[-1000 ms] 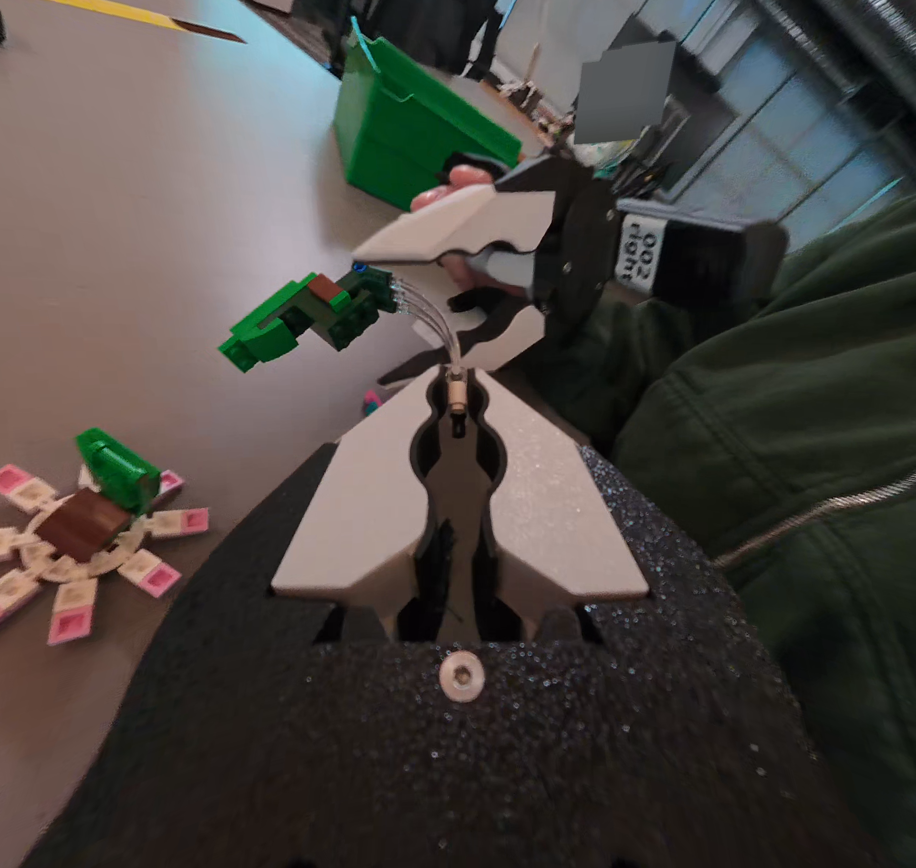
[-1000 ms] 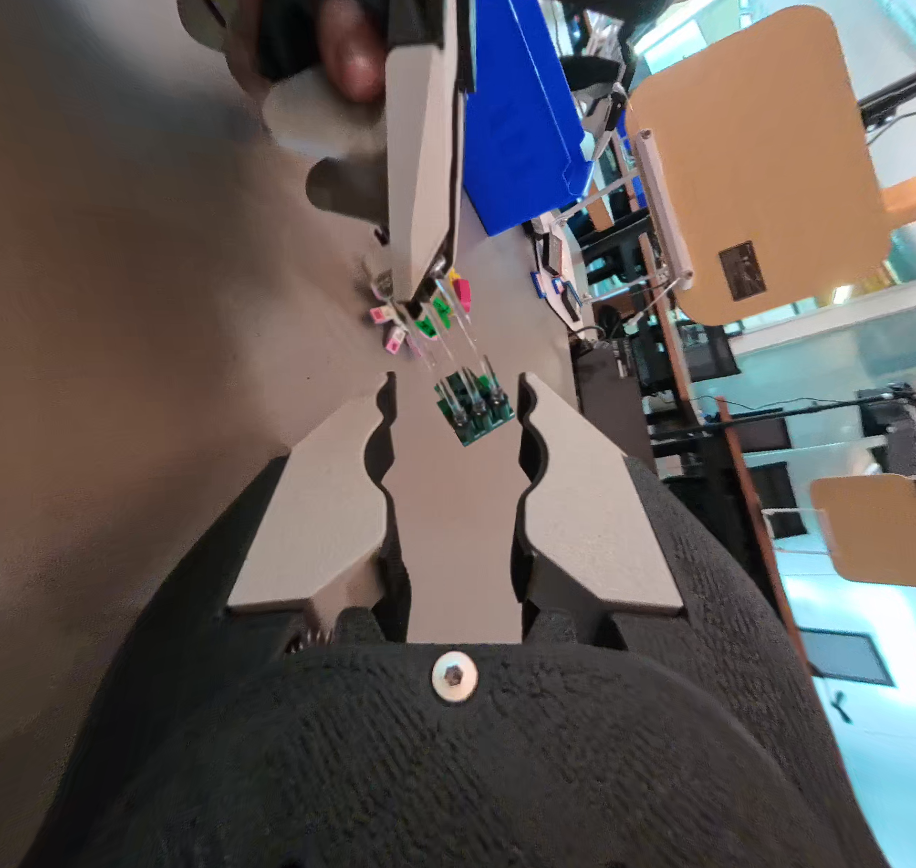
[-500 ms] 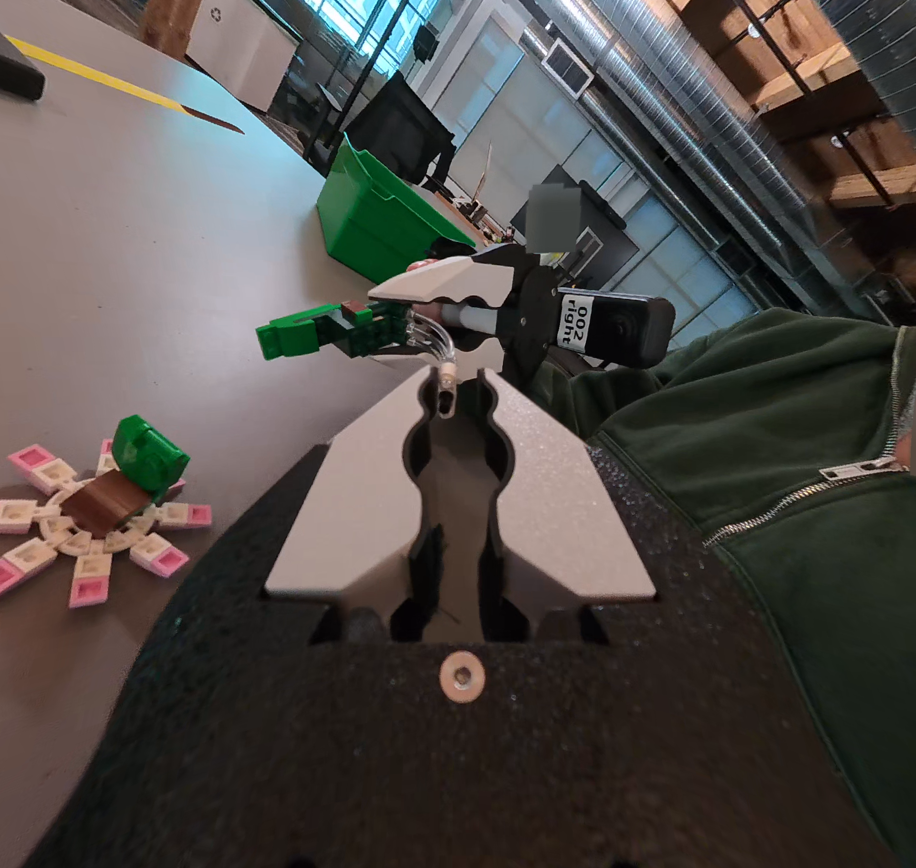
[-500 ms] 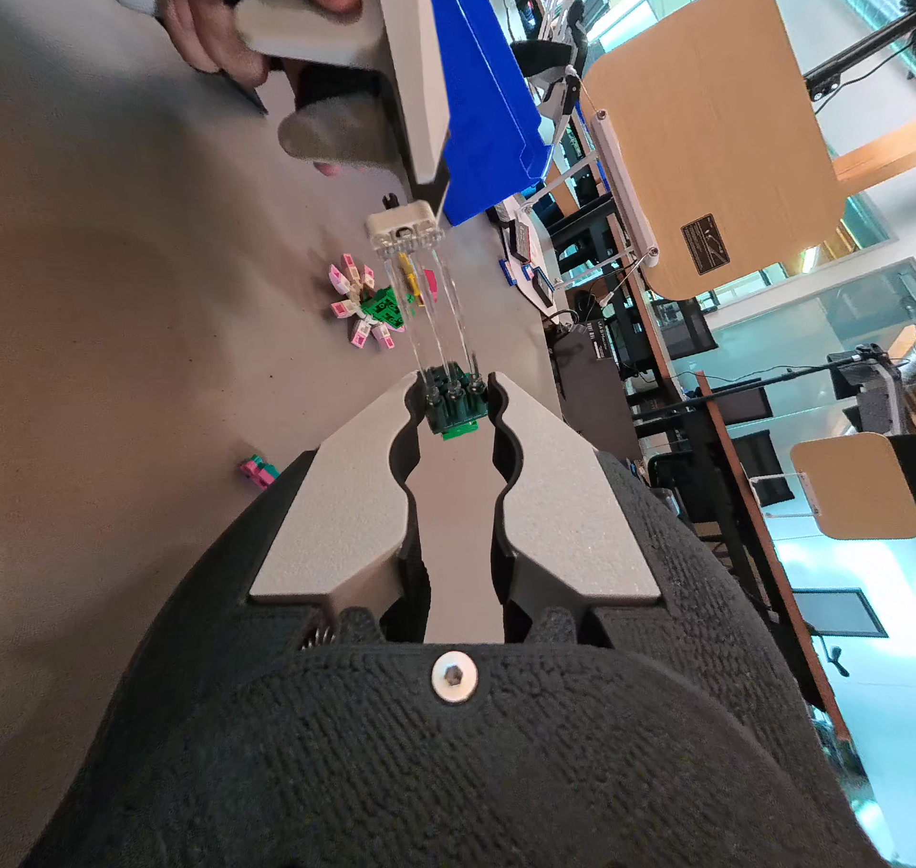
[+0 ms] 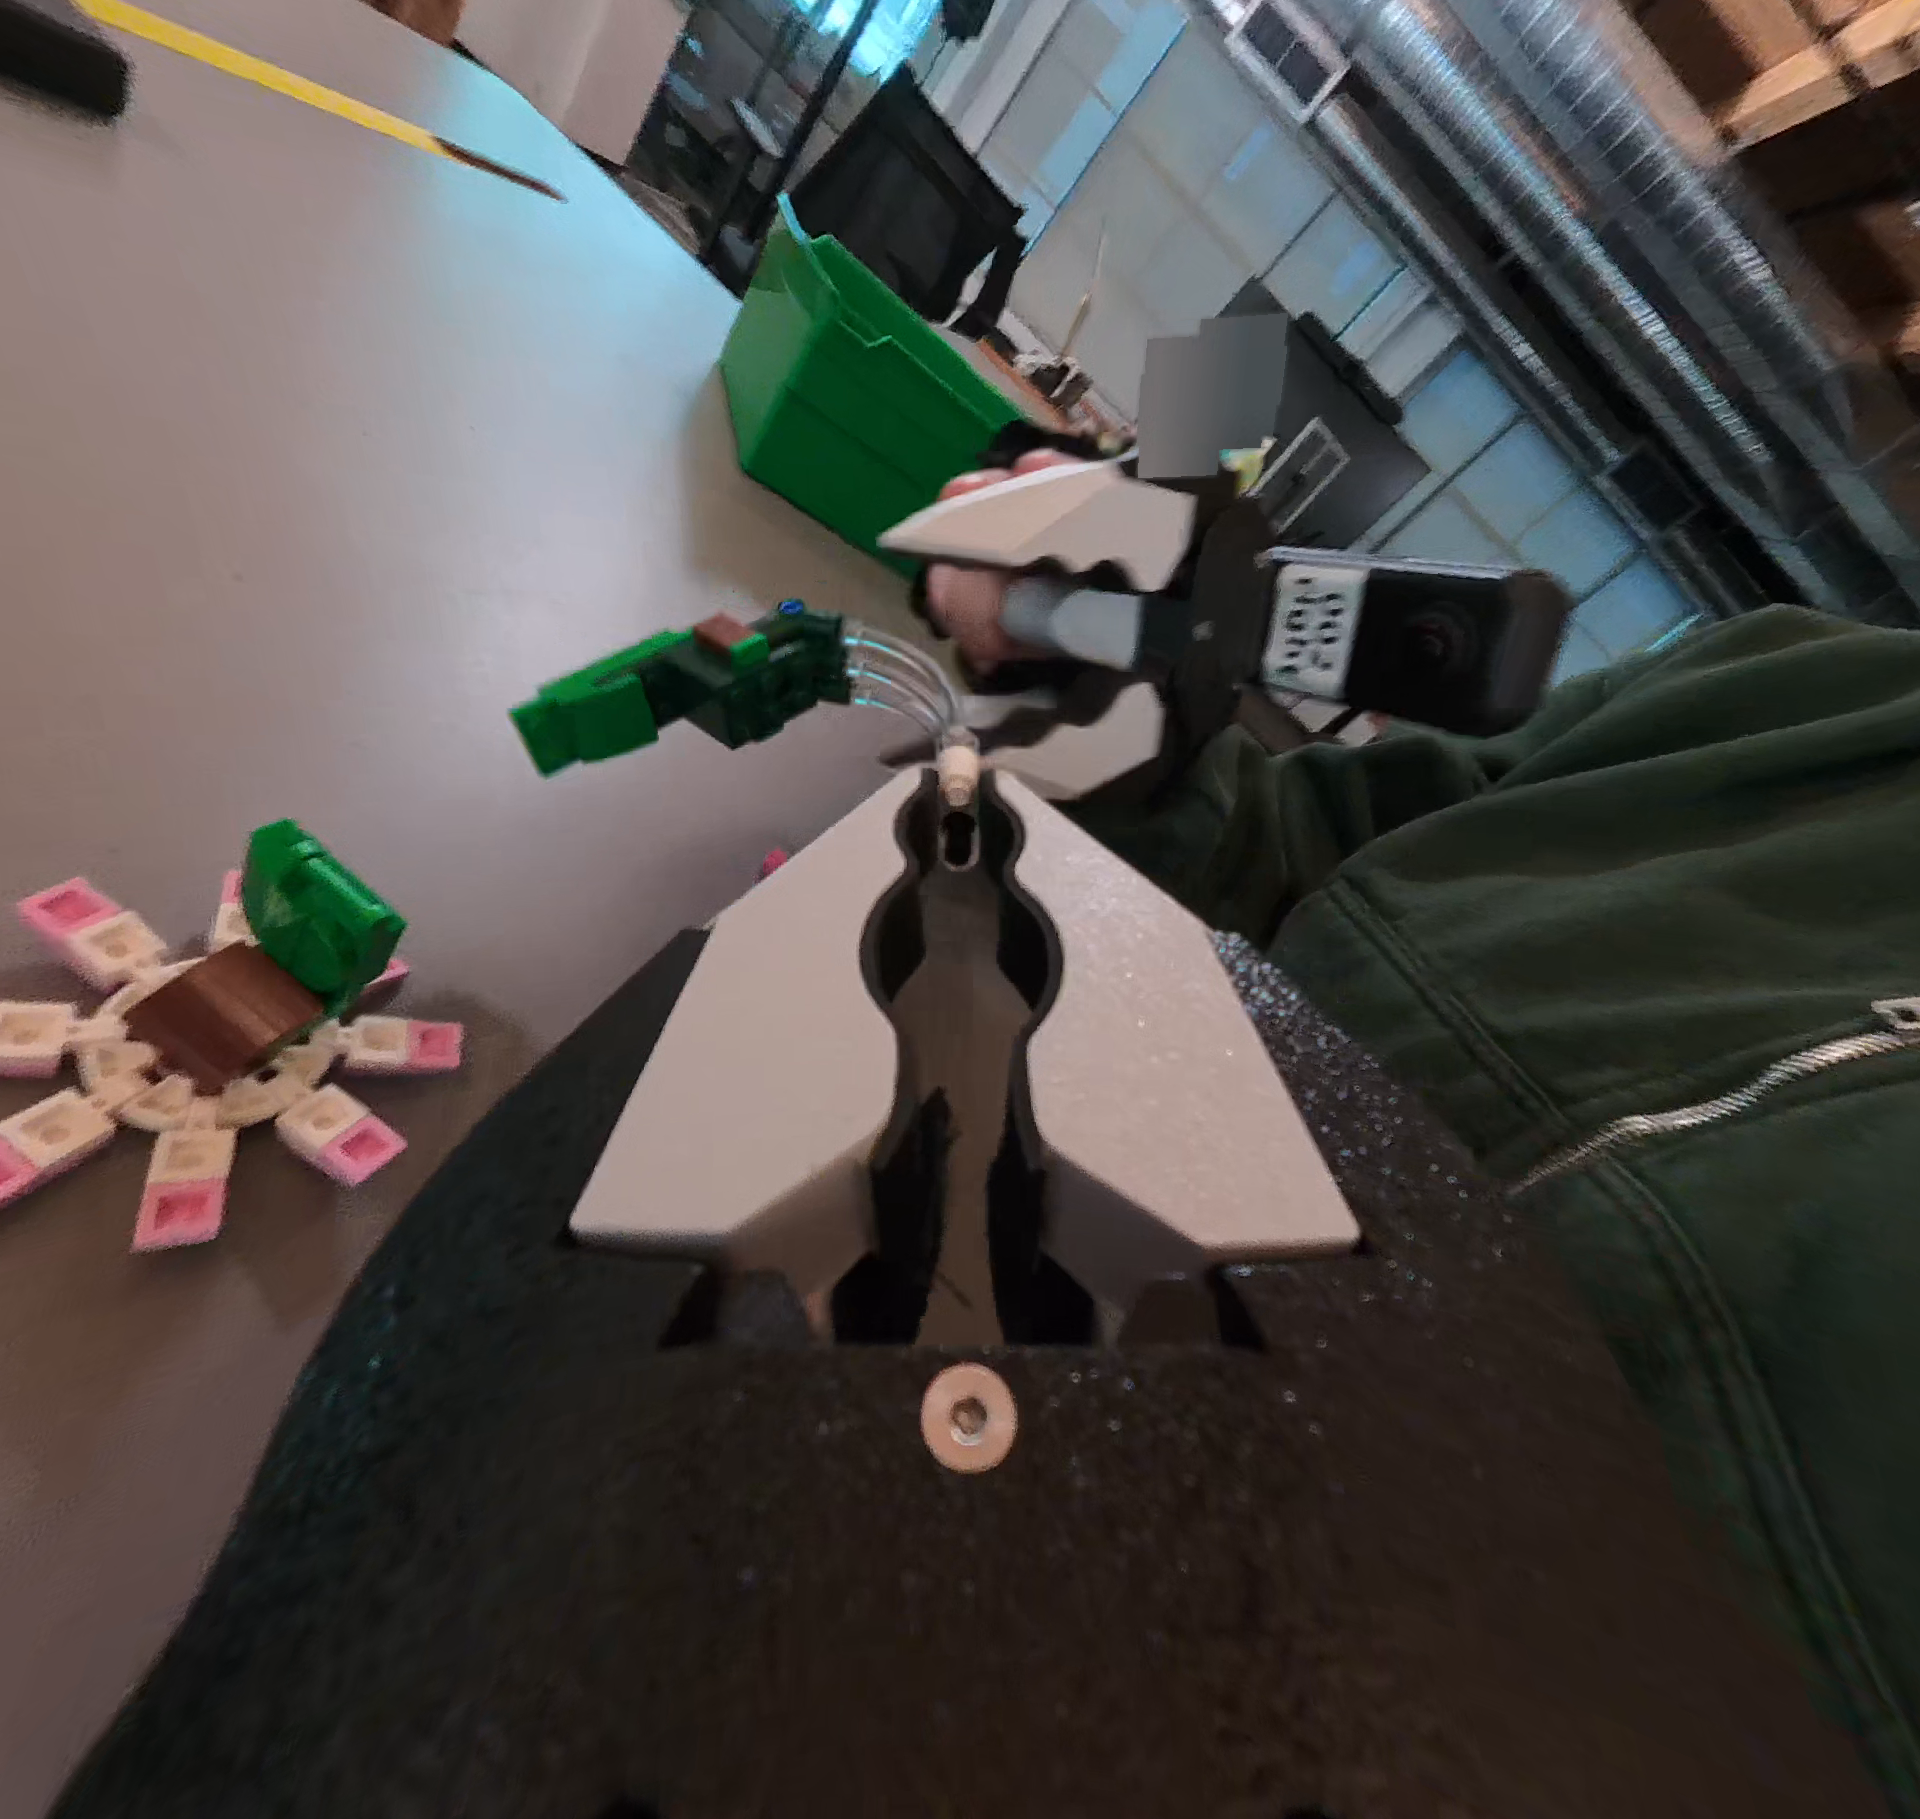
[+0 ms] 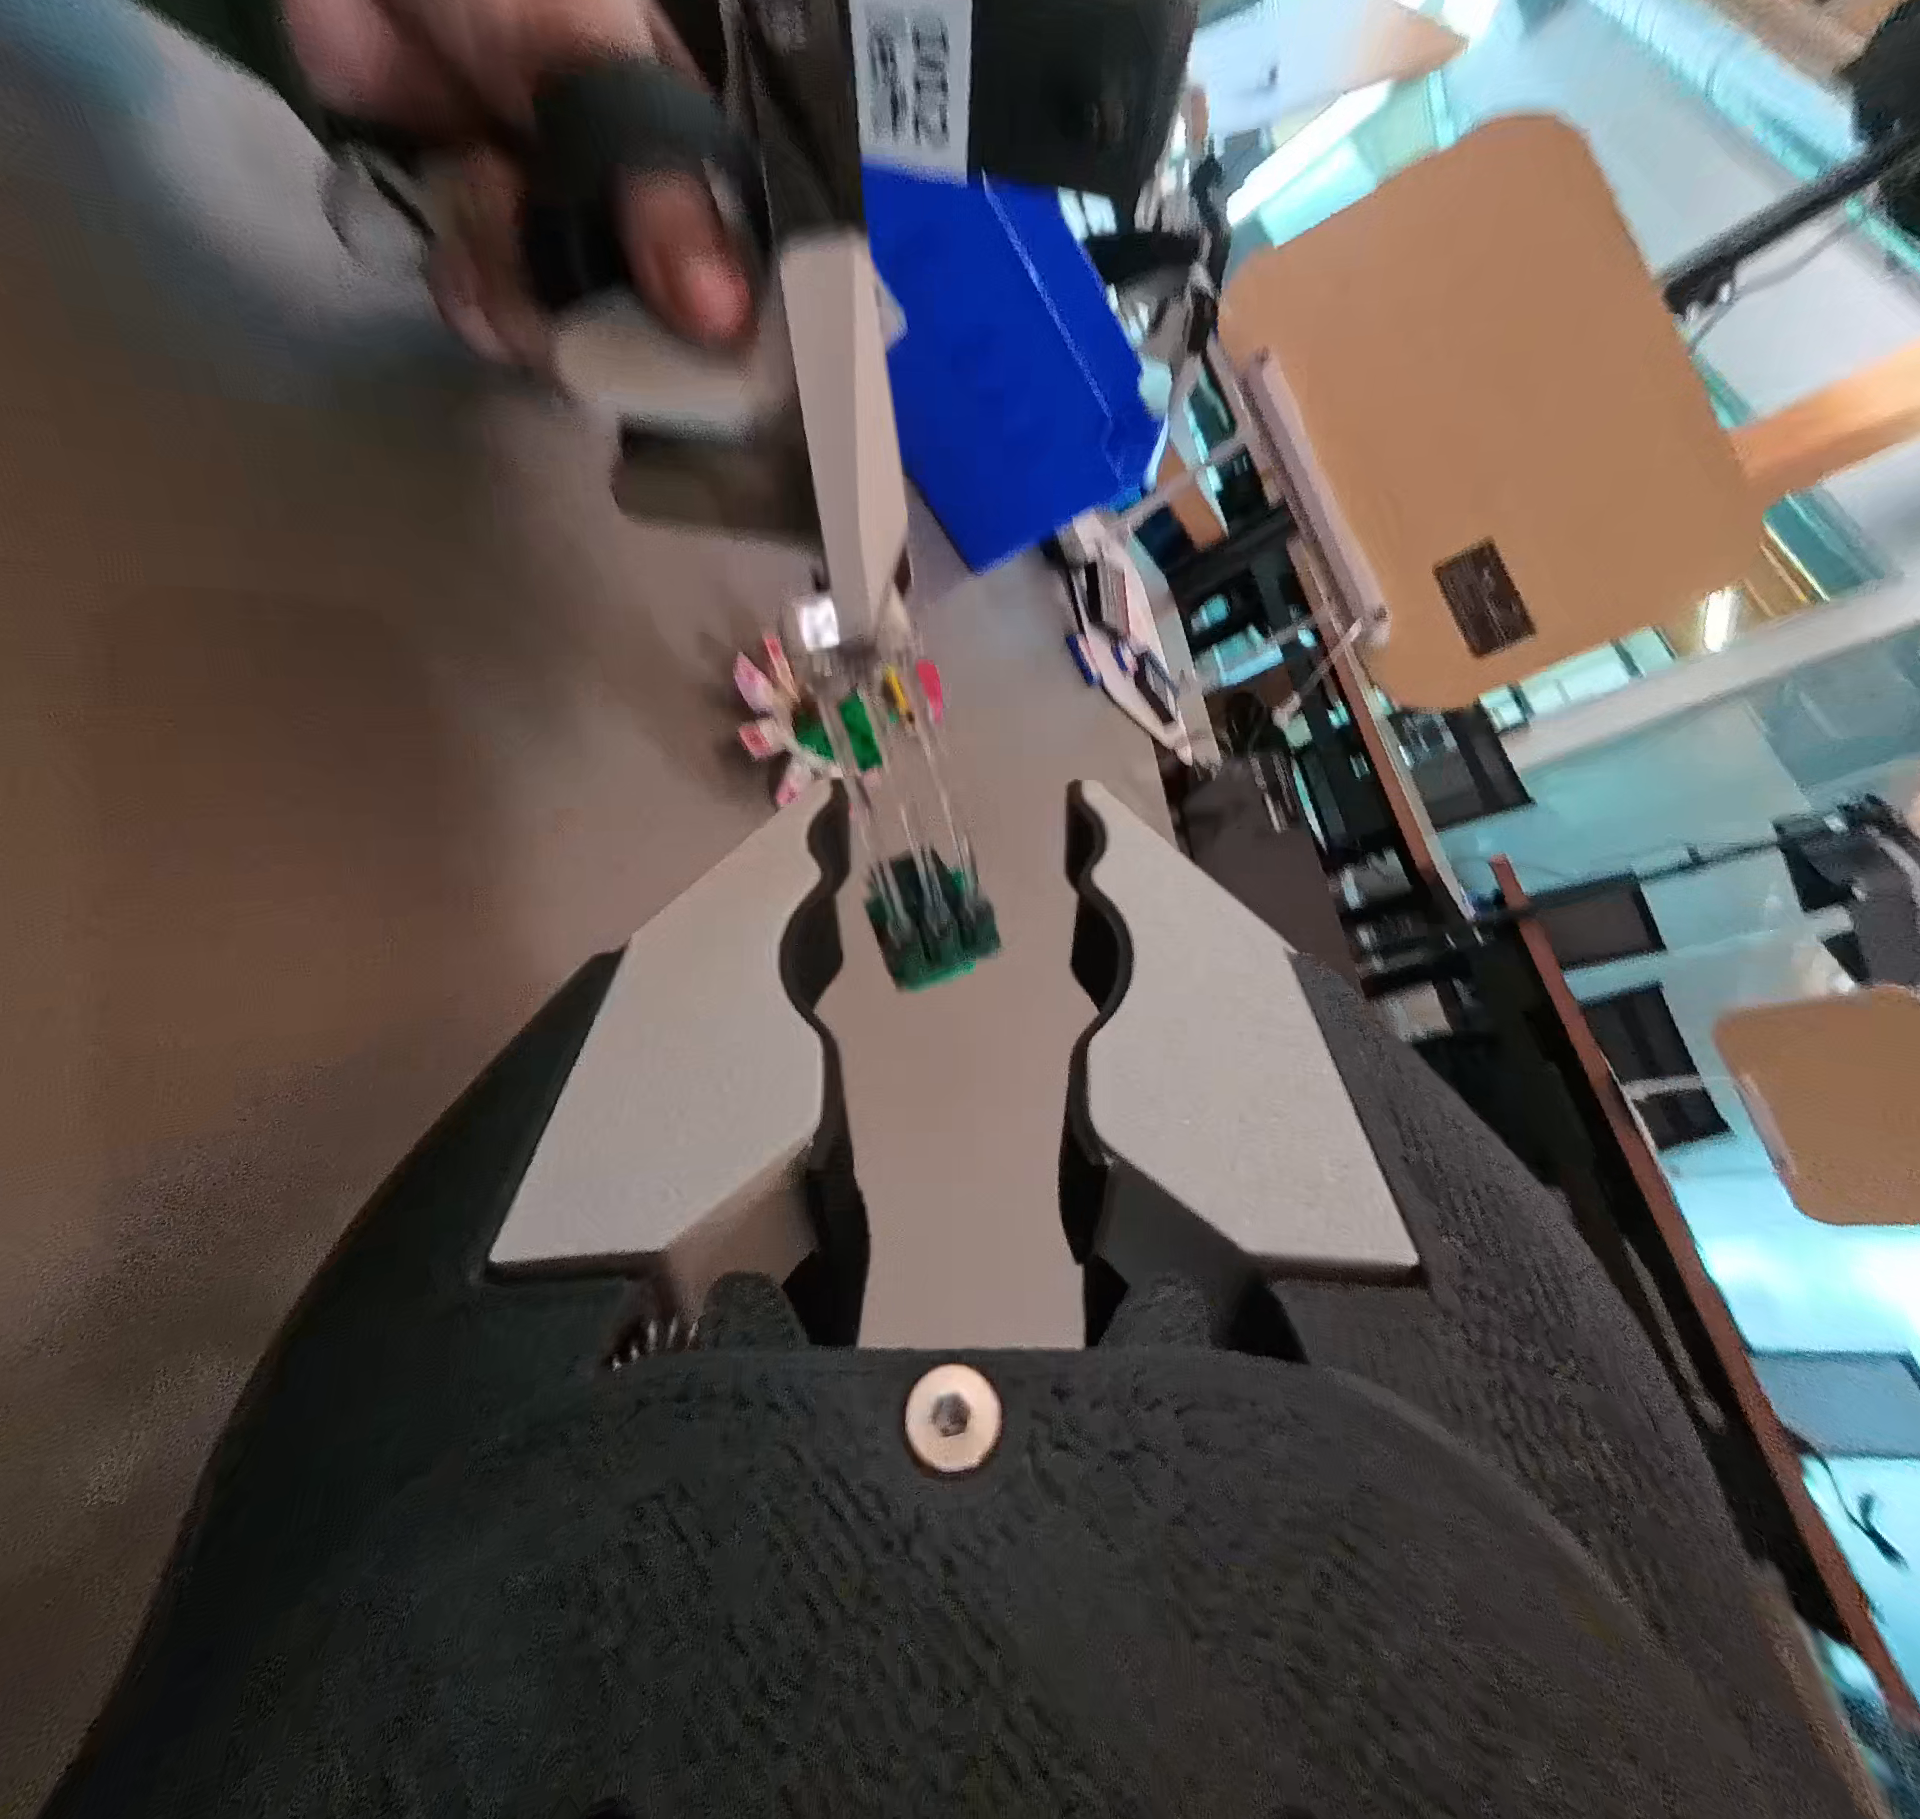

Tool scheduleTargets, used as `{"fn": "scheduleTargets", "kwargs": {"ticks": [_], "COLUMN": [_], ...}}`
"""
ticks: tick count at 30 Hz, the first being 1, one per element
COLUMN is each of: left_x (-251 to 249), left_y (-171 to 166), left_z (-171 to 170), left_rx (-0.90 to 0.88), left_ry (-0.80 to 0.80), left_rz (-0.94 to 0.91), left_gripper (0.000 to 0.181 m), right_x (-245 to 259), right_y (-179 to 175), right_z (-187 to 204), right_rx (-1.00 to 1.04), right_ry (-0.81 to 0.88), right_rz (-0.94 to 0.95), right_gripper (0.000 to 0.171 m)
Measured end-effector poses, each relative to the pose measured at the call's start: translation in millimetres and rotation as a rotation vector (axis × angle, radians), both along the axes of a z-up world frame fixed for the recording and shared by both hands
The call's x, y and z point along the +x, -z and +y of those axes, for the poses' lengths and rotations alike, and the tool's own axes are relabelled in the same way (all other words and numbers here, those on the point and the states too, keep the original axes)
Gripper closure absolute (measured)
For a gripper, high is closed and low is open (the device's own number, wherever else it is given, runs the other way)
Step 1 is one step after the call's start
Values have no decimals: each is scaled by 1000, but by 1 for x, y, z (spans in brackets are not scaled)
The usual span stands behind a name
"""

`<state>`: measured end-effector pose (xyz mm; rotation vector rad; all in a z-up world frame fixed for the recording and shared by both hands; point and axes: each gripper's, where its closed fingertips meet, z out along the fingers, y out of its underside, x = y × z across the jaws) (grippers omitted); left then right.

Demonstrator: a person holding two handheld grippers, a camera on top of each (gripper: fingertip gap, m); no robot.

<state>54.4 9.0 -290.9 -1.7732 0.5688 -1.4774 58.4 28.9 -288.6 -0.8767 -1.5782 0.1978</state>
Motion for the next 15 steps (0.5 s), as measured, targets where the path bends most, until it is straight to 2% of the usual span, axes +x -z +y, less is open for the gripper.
{"fn": "scheduleTargets", "kwargs": {"ticks": [1, 7, 9, 15], "left_x": [0, 8, 6, -1], "left_y": [2, 6, 6, 11], "left_z": [0, -1, -1, -11], "left_rx": [4, -32, -54, -22], "left_ry": [-1, 7, 7, 27], "left_rz": [15, 5, 2, 171], "left_gripper": [176, 176, 176, 176], "right_x": [-3, -11, -12, -15], "right_y": [0, 18, 19, 25], "right_z": [-5, -8, -8, -12], "right_rx": [3, 110, 118, 109], "right_ry": [-11, 25, 31, 9], "right_rz": [-7, -136, -146, -148], "right_gripper": [129, 151, 153, 155]}}
